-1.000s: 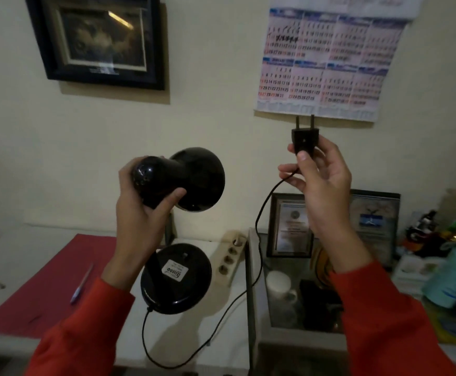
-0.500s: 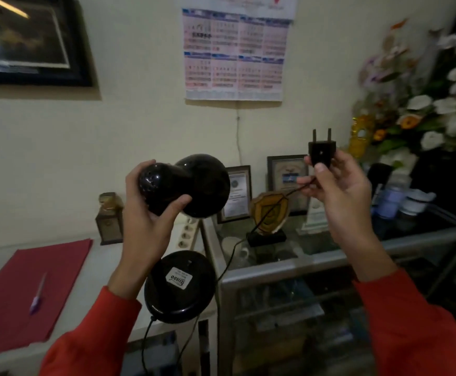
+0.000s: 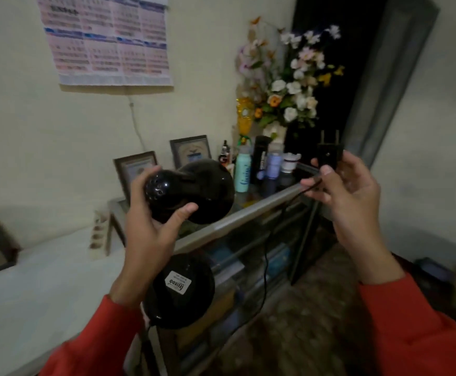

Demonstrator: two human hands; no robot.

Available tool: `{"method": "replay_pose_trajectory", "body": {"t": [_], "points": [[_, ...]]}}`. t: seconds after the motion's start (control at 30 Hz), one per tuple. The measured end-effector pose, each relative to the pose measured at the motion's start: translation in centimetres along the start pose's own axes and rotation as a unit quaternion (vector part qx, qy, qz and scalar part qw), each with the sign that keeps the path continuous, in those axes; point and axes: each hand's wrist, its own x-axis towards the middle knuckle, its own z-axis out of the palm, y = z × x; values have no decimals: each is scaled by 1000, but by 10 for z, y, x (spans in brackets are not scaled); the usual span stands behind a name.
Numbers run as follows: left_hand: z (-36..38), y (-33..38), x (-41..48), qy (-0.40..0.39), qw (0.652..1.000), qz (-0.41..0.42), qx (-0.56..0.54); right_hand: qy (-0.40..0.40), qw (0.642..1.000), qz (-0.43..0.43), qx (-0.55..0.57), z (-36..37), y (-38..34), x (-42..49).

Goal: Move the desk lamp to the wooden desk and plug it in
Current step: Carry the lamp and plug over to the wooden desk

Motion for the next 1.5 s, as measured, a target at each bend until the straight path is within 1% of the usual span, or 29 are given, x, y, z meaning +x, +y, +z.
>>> {"method": "replay_pose_trajectory", "body": {"t": [0.17,0.33,0.6,0.7,0.87,1.03,1.2,1.4,1.5], "points": [[68,20,-18,-51,998,3,-48,68,997,8,-42,-73,-39,-14],[148,62,-40,-101,985,-2,-142,109,987,4,-114,-156,-85,-36],[280,160,-94,-171,951,7,-256,181,960,19,-211,-319,-157,-81],[326,201,-119,-183,938,6,-294,206,948,18,-241,-377,-188,-101],[402,272,-165,-198,923,27,-329,253,925,12,-284,-466,-239,-139],[466,336,-214,-250,888,-2,-386,312,891,21,-330,-542,-282,-176],[527,394,-257,-299,852,-5,-431,370,855,15,-363,-608,-315,-203],[607,463,-302,-334,809,-24,-484,428,815,14,-391,-687,-346,-224],[645,500,-325,-356,781,-30,-513,454,794,18,-403,-728,-361,-227]]}}
